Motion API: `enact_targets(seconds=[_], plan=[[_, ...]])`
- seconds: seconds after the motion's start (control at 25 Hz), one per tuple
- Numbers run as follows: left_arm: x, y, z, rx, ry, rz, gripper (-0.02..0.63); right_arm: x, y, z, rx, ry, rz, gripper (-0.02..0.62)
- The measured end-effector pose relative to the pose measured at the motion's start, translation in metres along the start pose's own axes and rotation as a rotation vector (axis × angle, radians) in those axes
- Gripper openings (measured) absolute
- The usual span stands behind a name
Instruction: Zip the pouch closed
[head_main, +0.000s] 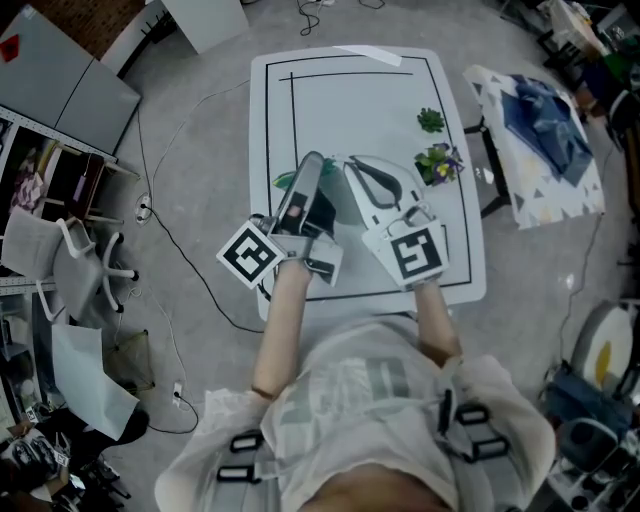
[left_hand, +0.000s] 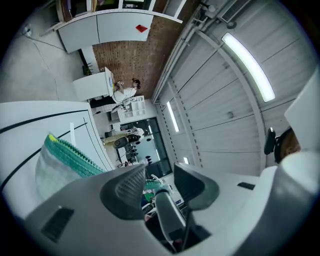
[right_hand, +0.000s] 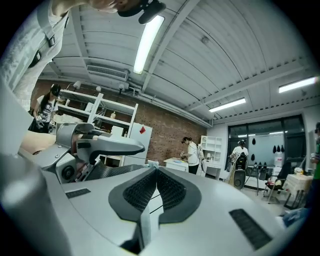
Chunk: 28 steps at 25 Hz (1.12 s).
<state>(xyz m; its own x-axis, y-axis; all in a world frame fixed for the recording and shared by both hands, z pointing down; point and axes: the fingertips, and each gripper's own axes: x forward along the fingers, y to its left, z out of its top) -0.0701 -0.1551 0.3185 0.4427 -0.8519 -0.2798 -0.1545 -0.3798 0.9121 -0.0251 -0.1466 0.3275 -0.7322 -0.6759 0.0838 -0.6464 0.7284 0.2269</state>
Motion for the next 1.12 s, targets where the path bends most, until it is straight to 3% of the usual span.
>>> enact_targets(seconds=[0.32,0.48,0.72,1.12], plan=[[0.004,-0.004,-0.010,-0.181,-0.004,-0.078,0.160,-0.006,0.010,0.005,-0.076,-0.024,0.050,0.014],[0.004,-0.003,-0.019,-0.168,0.001,-0.060,0.150,-0.012,0.006,0.004,-0.065,-0.035,0.045,0.014],[0.002,0.004,-0.020,-0.135,-0.003,-0.012,0.037,-0.015,0.007,0.000,-0.073,-0.017,0.047,0.014],[0.003,0.007,-0.017,-0.131,-0.009,0.016,0.014,-0.014,0.007,-0.007,-0.102,0.026,0.042,0.014]])
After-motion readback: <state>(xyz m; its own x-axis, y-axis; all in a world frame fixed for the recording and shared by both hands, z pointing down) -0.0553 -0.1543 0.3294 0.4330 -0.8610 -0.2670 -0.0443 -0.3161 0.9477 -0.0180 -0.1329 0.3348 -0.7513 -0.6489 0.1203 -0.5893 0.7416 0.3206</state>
